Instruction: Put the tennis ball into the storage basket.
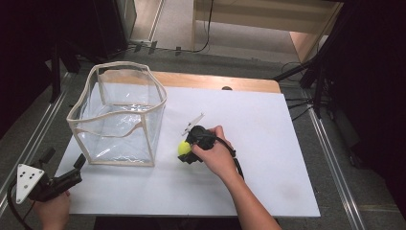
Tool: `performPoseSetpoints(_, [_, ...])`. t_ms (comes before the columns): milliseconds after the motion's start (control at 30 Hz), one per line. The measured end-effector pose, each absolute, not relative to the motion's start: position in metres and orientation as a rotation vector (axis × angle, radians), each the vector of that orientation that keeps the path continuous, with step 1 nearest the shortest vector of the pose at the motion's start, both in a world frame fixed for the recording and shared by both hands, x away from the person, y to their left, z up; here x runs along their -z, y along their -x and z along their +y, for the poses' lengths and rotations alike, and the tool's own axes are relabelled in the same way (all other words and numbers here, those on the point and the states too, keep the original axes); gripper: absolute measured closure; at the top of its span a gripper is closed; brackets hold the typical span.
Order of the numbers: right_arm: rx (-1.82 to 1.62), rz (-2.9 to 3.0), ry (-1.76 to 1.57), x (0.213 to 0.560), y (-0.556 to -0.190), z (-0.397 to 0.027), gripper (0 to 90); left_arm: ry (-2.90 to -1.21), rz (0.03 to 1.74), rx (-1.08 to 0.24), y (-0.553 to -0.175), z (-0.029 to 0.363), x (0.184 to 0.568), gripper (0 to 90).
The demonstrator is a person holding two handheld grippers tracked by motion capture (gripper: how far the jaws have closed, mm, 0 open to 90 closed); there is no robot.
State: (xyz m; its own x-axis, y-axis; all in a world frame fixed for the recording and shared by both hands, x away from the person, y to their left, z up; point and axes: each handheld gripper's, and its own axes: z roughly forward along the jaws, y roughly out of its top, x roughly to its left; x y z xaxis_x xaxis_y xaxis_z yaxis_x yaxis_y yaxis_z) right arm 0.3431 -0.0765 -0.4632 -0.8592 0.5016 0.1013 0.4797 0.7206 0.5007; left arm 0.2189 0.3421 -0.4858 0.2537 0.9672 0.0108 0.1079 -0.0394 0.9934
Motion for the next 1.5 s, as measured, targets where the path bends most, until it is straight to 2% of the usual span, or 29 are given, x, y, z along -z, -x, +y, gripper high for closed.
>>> performPoseSetpoints(533, [-0.848,2.89,-0.755,0.447,-0.35,-0.056,23.6,-1.432,1.075,-0.992,-0.219,0.341,0.486,6.9])
performPoseSetpoints(1500, [-0.943,2.898,-0.684,0.397,-0.359,-0.047,23.7,-1.428,1.073,-0.989,-0.218,0.341,0.486,6.9])
